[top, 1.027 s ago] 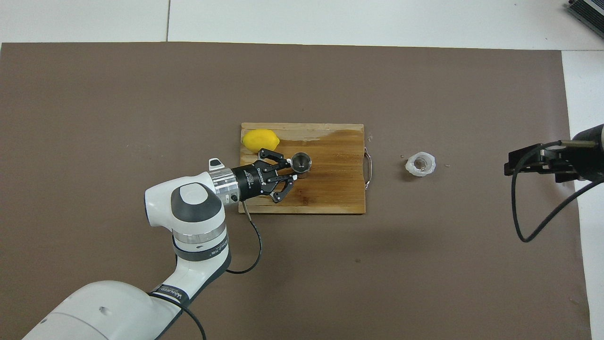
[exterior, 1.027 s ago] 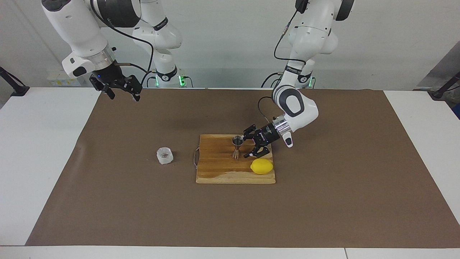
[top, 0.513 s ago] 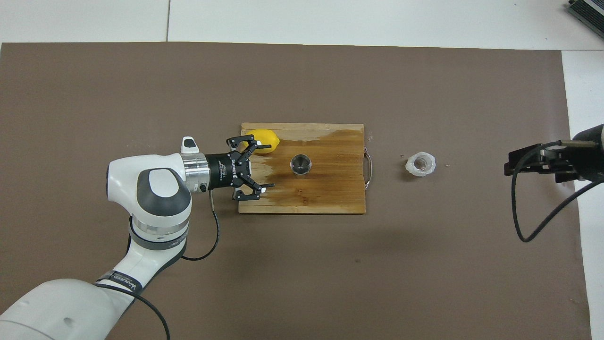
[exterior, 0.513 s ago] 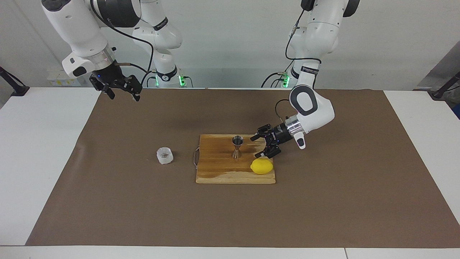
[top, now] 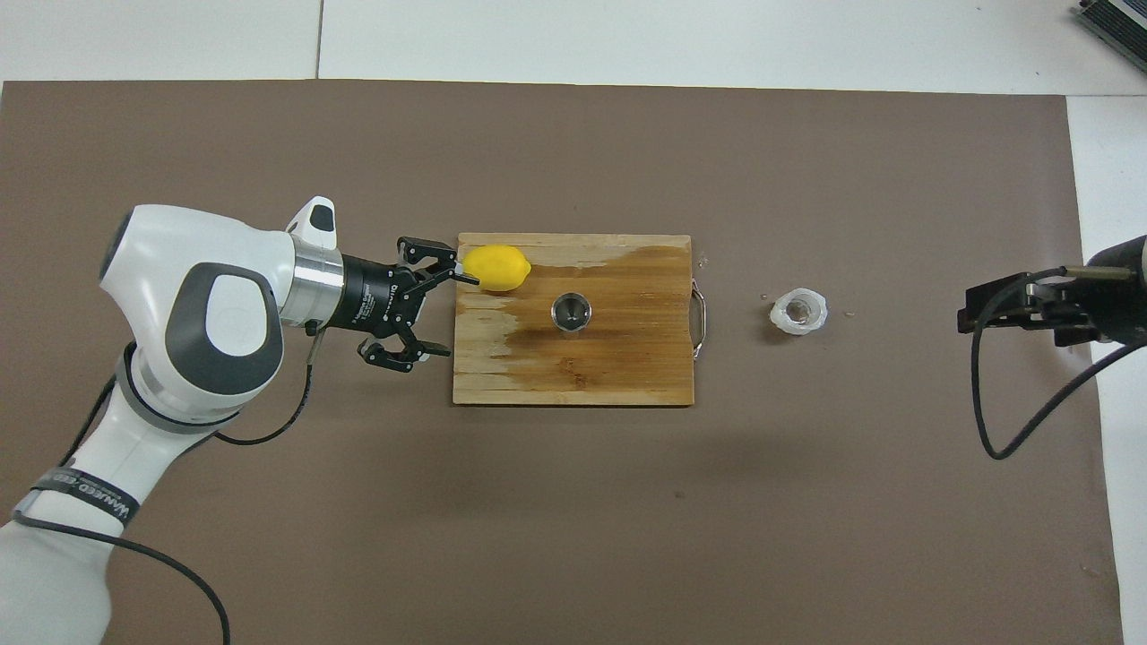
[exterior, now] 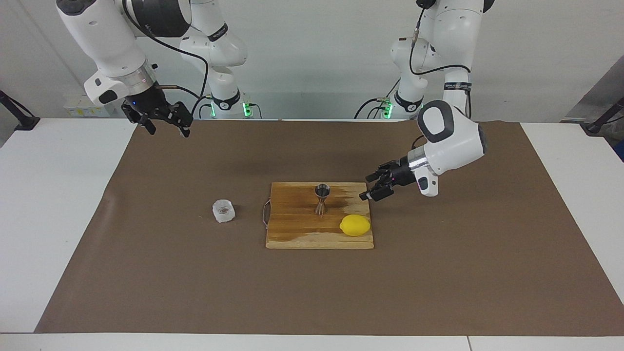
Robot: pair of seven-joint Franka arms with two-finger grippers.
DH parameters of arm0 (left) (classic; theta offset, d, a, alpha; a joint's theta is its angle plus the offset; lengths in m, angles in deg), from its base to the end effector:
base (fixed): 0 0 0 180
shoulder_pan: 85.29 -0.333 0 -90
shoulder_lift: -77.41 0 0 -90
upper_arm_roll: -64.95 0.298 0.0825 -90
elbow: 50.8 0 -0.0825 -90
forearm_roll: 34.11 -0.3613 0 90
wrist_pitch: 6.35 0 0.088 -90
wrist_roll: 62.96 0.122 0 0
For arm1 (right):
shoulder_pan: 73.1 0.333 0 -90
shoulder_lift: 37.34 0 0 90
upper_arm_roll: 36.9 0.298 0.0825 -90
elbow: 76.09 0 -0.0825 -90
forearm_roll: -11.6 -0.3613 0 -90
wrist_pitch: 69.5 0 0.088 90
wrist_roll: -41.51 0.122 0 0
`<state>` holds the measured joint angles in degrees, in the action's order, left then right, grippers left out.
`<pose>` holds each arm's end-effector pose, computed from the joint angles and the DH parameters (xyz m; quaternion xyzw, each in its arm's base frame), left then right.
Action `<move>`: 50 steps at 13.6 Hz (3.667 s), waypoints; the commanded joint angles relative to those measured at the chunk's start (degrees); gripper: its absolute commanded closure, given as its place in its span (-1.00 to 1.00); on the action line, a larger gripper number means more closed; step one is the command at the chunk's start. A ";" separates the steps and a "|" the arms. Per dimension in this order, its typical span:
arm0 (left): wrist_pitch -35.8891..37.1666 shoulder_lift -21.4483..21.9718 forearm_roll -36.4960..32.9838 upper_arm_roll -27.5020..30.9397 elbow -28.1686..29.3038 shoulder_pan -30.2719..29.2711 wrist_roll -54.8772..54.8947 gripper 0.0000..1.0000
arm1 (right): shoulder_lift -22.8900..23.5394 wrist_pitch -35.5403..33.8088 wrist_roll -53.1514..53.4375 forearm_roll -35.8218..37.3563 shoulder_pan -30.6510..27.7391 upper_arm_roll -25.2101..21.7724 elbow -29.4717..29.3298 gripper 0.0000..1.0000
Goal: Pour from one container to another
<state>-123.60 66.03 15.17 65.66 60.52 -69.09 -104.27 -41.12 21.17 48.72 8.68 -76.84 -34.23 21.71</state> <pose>0.5423 -0.2041 0.3731 0.8389 0.4059 -0.2091 0.2963 0.5097 -0.0027 0.5659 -0.9966 0.0733 0.0305 0.0223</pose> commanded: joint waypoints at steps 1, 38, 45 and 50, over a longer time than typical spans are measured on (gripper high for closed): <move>6.66 -0.40 -9.95 -0.10 -5.73 -2.39 0.71 -1.00 | -0.27 -0.23 0.53 -0.86 -0.48 0.23 0.21 -1.00; 27.43 15.33 -51.31 -0.80 -15.95 -11.71 45.80 -1.00 | 14.04 24.90 -112.47 -36.94 -9.10 0.14 15.06 -1.00; 26.90 15.42 -51.22 -0.63 -15.78 -11.89 45.27 -1.00 | 24.59 23.68 -135.14 -51.47 -8.83 0.23 16.55 -1.00; 26.90 15.42 -51.22 -0.63 -15.78 -11.89 45.27 -1.00 | 28.03 26.38 -144.74 -53.42 -6.99 0.93 16.29 -1.00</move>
<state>-97.43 80.90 -35.04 65.36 44.62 -80.47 -59.53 -13.73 46.39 -92.82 -42.77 -84.60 -33.68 38.45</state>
